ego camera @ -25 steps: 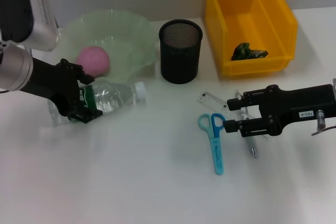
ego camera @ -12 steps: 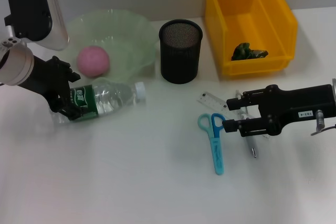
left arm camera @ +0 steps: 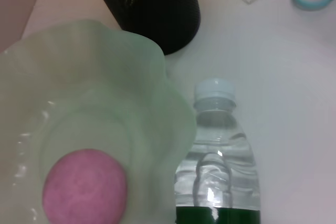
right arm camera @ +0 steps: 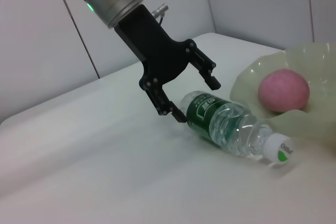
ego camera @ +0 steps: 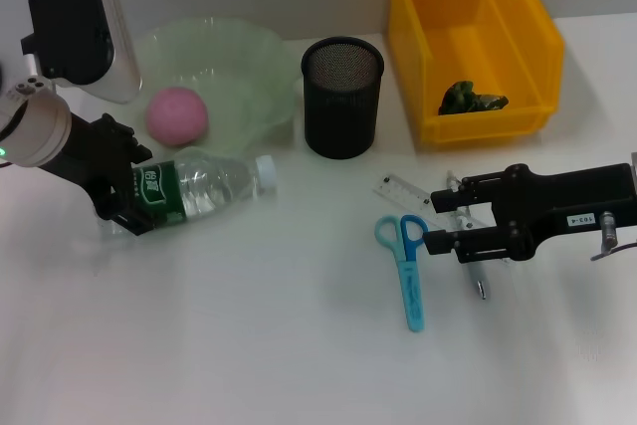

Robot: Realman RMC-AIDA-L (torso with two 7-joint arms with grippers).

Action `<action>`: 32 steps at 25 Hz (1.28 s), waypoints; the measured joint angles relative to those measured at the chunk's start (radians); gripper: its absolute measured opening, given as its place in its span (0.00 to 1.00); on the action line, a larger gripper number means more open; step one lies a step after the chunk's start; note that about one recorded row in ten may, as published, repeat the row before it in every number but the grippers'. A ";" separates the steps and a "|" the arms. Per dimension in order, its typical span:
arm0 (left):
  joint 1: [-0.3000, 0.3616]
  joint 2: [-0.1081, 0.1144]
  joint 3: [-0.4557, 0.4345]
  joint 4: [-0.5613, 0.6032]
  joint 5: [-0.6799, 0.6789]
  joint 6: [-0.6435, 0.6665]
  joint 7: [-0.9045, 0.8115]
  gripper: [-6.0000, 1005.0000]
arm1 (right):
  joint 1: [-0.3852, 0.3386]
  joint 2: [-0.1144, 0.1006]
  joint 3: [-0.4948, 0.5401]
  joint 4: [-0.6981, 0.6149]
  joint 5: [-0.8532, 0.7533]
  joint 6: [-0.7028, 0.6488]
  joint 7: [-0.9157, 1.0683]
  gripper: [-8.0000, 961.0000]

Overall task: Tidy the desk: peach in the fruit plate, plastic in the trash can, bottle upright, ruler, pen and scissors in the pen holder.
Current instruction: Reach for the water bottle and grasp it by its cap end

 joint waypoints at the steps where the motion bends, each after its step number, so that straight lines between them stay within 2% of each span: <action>1: 0.000 0.000 0.003 -0.002 0.000 0.000 -0.001 0.83 | 0.000 0.000 -0.001 0.000 0.000 0.000 0.000 0.66; 21: -0.001 -0.002 0.064 -0.010 0.001 -0.012 -0.038 0.83 | 0.000 -0.001 -0.004 0.000 -0.006 -0.001 0.000 0.66; 25: -0.001 -0.003 0.065 -0.002 -0.004 0.010 -0.040 0.83 | -0.002 -0.001 -0.002 0.000 -0.006 -0.001 0.000 0.66; 26: 0.002 -0.002 0.059 0.018 -0.011 0.054 -0.043 0.83 | -0.002 -0.001 -0.001 0.000 -0.006 -0.001 0.000 0.66; 32: 0.022 0.003 0.042 0.090 -0.076 0.110 -0.034 0.83 | -0.004 -0.003 -0.001 0.000 -0.006 0.002 0.000 0.66</action>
